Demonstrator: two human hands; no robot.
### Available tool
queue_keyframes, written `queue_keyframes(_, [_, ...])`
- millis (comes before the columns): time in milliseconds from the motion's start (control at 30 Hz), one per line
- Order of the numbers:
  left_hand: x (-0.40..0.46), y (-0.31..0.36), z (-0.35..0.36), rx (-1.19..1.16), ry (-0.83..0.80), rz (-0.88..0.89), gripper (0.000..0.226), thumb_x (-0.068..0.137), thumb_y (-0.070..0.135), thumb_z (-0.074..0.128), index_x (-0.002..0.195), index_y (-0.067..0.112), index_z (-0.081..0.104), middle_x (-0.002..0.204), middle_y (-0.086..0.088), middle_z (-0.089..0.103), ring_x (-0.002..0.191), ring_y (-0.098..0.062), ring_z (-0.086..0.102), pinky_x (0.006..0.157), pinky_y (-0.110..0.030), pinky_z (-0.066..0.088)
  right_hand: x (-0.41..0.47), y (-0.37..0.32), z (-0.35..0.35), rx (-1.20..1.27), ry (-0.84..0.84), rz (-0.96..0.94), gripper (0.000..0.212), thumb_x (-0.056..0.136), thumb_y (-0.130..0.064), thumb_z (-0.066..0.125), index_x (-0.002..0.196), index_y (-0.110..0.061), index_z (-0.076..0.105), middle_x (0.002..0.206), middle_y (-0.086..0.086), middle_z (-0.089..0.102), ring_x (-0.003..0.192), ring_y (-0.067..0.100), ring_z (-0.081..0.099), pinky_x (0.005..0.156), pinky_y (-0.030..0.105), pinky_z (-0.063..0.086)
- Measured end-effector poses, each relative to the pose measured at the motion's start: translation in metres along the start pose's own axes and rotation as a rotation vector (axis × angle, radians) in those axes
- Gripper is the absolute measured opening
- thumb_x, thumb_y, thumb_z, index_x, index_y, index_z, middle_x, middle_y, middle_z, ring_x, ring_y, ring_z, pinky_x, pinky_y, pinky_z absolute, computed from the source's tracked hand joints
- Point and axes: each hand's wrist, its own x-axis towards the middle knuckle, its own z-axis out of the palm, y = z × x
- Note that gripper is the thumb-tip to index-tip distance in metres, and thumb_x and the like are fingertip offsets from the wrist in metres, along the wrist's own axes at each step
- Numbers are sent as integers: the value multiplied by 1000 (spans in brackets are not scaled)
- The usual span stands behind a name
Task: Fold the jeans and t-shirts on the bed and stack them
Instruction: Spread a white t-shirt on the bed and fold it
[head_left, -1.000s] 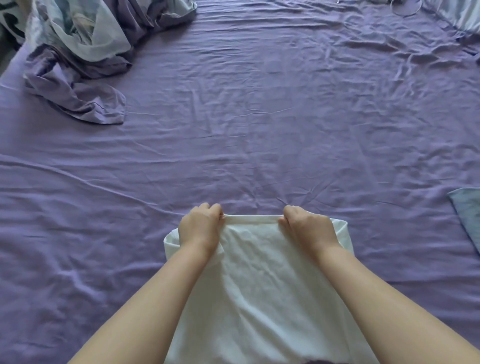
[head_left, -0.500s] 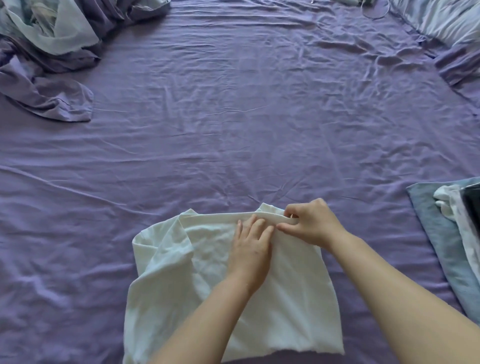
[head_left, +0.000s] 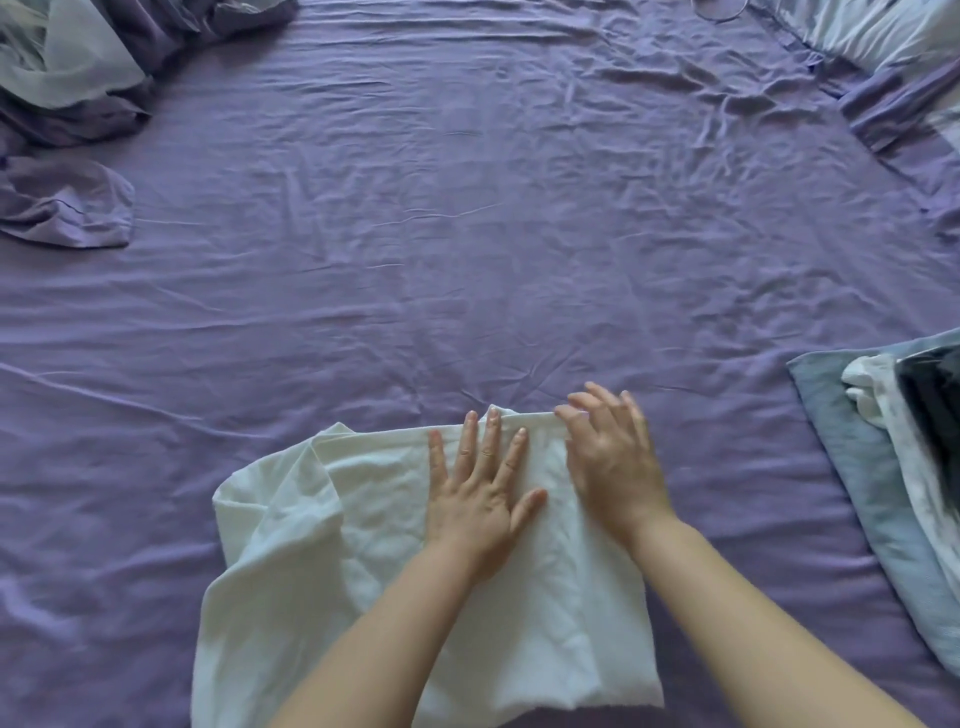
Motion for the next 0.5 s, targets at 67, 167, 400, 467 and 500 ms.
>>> queue_keyframes(67, [-9, -5, -9, -4, 33, 47, 66, 89, 60, 19, 144, 25, 31, 153, -9, 25, 142, -33, 21, 109, -53, 9, -10, -14, 9, 32, -29, -83, 45, 64, -1, 72, 108, -5, 66, 113, 12, 66, 116, 32, 57, 99, 58, 37])
queue_keyframes(167, [-38, -26, -12, 4, 31, 120, 63, 91, 55, 27, 142, 20, 37, 149, -11, 34, 142, -30, 23, 108, -50, 15, -20, -42, 19, 63, -100, -136, 44, 67, -7, 73, 110, -6, 66, 118, 13, 65, 116, 31, 58, 97, 57, 41])
queue_keyframes(400, [-119, -96, -9, 103, -12, 117, 60, 95, 54, 21, 140, 18, 39, 148, -4, 37, 141, -21, 16, 108, -42, 18, -40, -120, 33, 93, -265, -170, 47, 90, -40, 37, 124, -17, 60, 135, 11, 53, 129, 30, 45, 107, 55, 30])
queue_keyframes(467, [-127, -118, -14, 130, -8, 83, 60, 94, 55, 20, 139, 23, 42, 148, -2, 38, 139, -22, 23, 104, -41, 22, -41, -135, 37, 70, -294, -189, 51, 89, -44, 35, 128, -19, 56, 139, 11, 50, 132, 31, 41, 106, 56, 21])
queue_keyframes(500, [-127, -129, -18, 136, -1, 56, 60, 92, 57, 23, 138, 25, 45, 147, -2, 40, 136, -23, 33, 101, -41, 25, -39, -142, 39, 63, -303, -193, 53, 89, -46, 34, 131, -20, 54, 141, 11, 47, 133, 32, 39, 106, 56, 18])
